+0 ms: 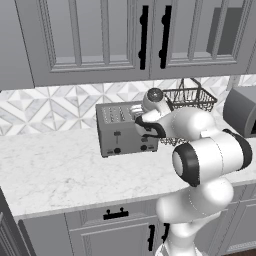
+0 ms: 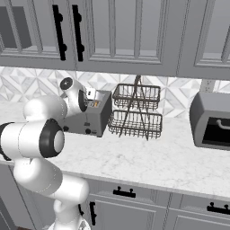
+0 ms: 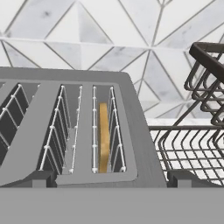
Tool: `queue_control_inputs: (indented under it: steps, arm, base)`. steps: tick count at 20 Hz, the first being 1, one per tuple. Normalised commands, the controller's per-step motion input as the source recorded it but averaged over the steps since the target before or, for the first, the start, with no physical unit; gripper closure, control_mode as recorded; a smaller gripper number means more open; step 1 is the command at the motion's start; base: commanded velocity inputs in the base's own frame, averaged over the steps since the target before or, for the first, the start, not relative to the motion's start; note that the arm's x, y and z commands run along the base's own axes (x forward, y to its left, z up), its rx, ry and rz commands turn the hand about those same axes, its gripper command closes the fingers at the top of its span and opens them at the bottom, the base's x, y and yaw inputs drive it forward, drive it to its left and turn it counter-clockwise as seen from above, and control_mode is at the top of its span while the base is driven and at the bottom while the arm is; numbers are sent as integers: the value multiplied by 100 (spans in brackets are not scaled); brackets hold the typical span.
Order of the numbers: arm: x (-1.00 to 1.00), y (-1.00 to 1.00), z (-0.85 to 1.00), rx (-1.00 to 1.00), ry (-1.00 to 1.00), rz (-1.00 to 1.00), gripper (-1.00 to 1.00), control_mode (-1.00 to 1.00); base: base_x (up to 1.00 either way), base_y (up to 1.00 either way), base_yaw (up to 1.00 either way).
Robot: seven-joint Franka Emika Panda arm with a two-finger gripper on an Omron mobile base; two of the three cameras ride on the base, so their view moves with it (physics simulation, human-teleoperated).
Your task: Start the toaster. Once the lever pops up, take the bread to the plate on the dining counter.
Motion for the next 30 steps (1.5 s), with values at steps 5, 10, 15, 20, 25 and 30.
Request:
queue_control_inputs:
  steps: [5, 10, 15, 20, 25, 30]
  arm:
    - [0, 0, 0, 0, 0, 0, -100, -100]
    - [0, 0, 0, 0, 0, 0, -100, -100]
    - [0, 0, 0, 0, 0, 0, -100, -100]
    - [0, 0, 0, 0, 0, 0, -100, -100]
    - [0, 0, 0, 0, 0, 0, -100, -100]
    - [0, 0, 0, 0, 0, 0, -100, -100]
  base:
    - [0, 0, 0]
    - [0, 0, 0]
    - [0, 0, 0]
    - [0, 0, 0]
    - [0, 0, 0]
    - [0, 0, 0]
